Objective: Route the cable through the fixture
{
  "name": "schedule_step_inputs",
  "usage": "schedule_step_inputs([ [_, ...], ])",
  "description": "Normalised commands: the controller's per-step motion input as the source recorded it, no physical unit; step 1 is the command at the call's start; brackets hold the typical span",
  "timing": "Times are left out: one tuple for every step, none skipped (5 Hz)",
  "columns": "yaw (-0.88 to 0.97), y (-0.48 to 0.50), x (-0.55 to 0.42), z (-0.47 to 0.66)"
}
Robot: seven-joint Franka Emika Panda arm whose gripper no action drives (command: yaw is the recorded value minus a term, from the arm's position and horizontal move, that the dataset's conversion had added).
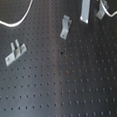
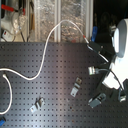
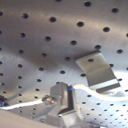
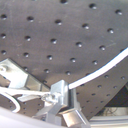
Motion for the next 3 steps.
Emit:
schedule_step_inputs([
  [-0.28,0.002,0.002,0.16],
  [0.00,0.046,-0.127,0.07],
  [0.00,0.060,-0.230,-0.17],
])
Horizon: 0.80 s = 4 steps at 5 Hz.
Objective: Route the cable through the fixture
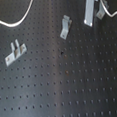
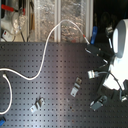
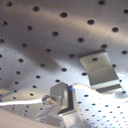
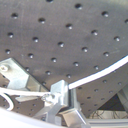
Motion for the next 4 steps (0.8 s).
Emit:
schedule_step_inputs([
  [0.00,0.117,-0.254,-0.52],
  [-0.43,-0.004,-0.010,-0.50],
  [-0.65,-0.039,0.148,-0.41],
  [-0.73,-0.013,0.063,-0.22],
])
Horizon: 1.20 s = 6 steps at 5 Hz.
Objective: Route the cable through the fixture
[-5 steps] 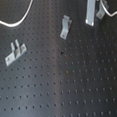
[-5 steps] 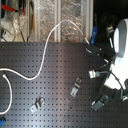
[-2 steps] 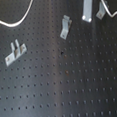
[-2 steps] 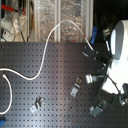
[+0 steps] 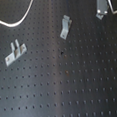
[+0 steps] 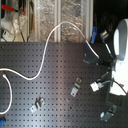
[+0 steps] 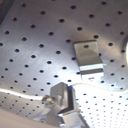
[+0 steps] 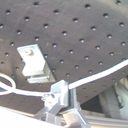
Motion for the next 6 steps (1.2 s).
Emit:
schedule_step_inputs([
  [0.01,0.082,-0.075,0.09],
  [-0.65,0.208,0.027,0.22],
  [-1.00,0.010,-0.052,0.17],
  [-1.00,0.002,-0.033,0.17],
  [-1.00,0.000,-0.029,0.17],
  [-0.92,0.122,-0.026,0.12],
])
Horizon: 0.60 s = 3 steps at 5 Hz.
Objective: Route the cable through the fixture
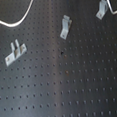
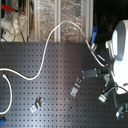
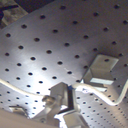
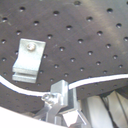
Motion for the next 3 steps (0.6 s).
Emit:
schedule_step_inputs([
  [-0.69,0.352,-0.096,0.15],
  [-0.45,0.627,-0.145,0.20],
  [-0.28,0.865,-0.156,0.31],
])
